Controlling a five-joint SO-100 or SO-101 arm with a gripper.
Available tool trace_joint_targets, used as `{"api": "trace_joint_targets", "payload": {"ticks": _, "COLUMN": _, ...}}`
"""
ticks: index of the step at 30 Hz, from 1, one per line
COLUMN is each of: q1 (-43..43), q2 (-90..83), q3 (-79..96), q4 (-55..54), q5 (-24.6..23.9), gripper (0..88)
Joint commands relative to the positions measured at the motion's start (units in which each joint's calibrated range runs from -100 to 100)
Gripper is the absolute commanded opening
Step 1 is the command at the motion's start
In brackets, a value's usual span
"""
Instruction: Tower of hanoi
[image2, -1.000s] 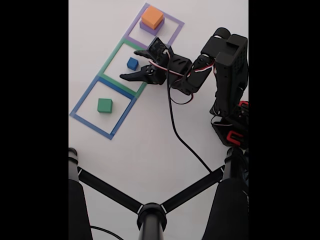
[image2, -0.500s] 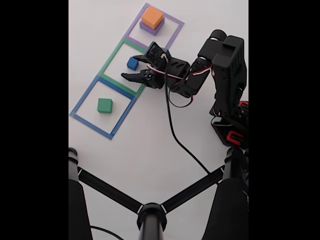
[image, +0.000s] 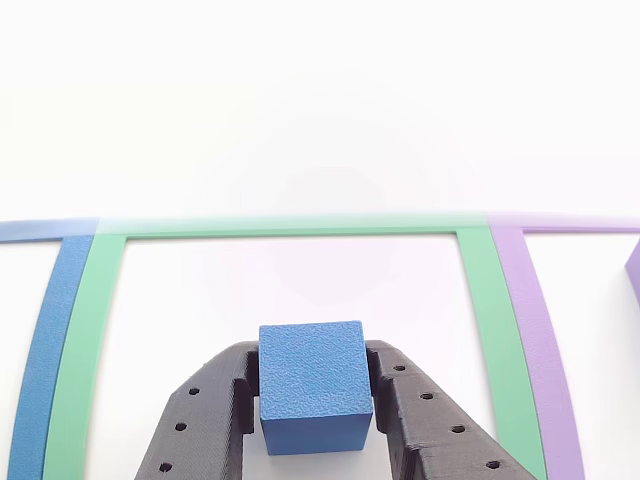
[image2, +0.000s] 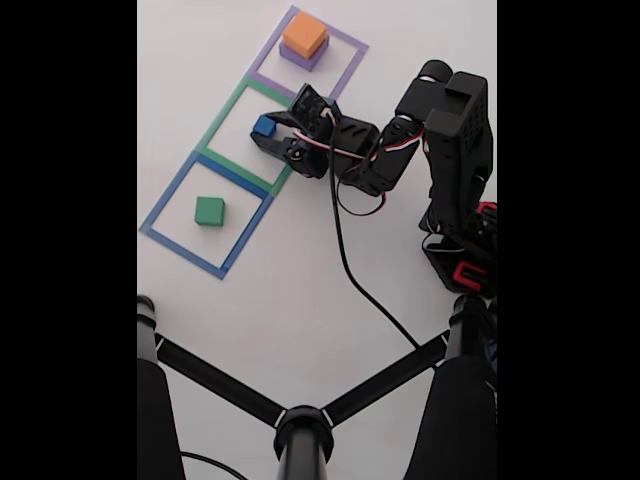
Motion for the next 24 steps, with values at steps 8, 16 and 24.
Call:
{"api": "trace_joint_targets", "payload": {"ticks": 8, "q1": -0.4, "q2": -28.4, "q3": -6.0, "q4": 35.1, "q5": 0.4, "gripper": 2.5}}
{"api": "trace_joint_targets", "payload": {"ticks": 16, "q1": -0.4, "q2": -47.8, "q3": -24.1, "q4": 78.8, "q5": 0.4, "gripper": 2.1}}
{"api": "trace_joint_targets", "payload": {"ticks": 24, "q1": -1.1, "q2": -50.7, "q3": -56.2, "q4": 117.8, "q5": 0.4, "gripper": 1.9}}
